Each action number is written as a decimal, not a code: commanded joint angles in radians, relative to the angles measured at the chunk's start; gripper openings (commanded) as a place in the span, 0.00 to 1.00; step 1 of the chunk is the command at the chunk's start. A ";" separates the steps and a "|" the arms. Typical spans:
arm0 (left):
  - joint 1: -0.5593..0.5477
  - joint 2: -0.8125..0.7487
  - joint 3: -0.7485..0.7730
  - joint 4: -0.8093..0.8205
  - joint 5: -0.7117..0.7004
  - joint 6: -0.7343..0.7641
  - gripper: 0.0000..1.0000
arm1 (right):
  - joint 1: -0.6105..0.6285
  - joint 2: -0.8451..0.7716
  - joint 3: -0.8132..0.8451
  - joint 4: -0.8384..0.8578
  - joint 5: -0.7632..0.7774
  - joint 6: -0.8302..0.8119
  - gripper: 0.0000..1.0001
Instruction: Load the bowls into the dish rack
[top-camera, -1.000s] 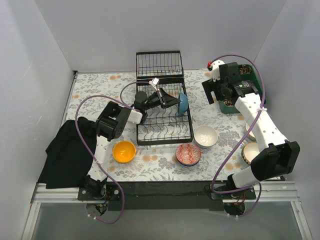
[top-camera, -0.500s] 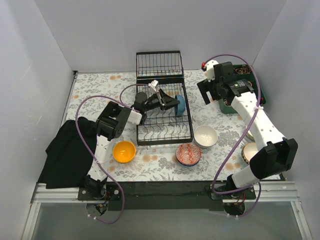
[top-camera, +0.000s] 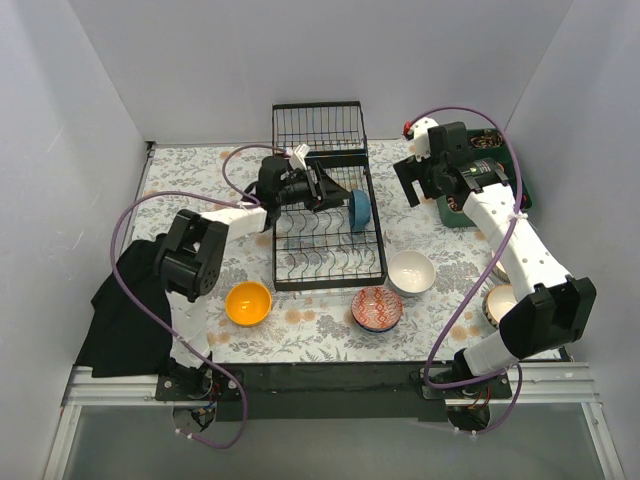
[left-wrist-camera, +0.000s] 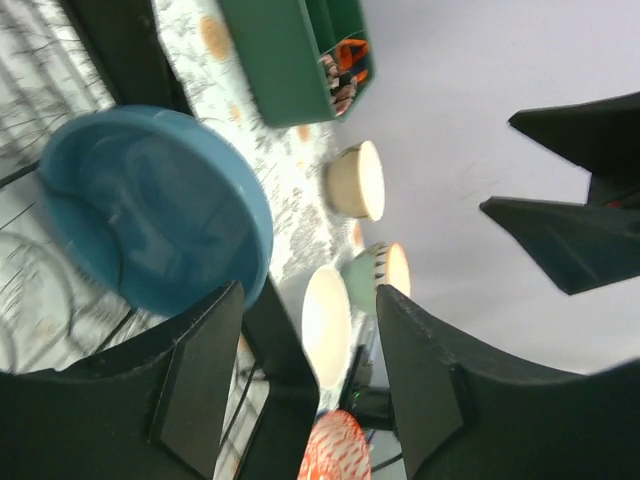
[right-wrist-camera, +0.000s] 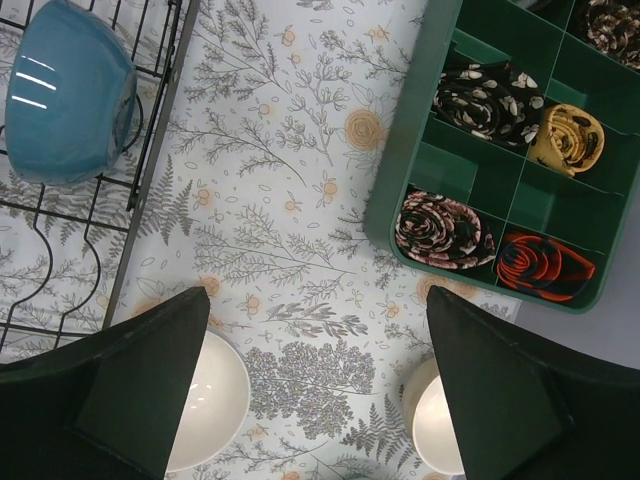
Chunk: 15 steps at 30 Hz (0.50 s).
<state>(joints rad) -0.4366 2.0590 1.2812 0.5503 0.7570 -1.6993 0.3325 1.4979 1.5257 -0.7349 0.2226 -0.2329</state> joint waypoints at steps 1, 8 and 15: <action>0.025 -0.164 0.009 -0.475 -0.027 0.335 0.55 | 0.000 -0.047 0.016 0.054 -0.037 0.029 0.98; 0.038 -0.523 -0.083 -0.957 -0.160 0.899 0.54 | -0.001 -0.097 -0.050 0.124 -0.075 0.018 0.98; 0.035 -0.768 -0.147 -1.502 -0.292 1.357 0.50 | 0.000 -0.156 -0.127 0.172 -0.140 0.004 0.98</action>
<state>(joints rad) -0.3965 1.4151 1.1885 -0.5354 0.5682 -0.6907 0.3325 1.3842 1.4208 -0.6399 0.1387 -0.2176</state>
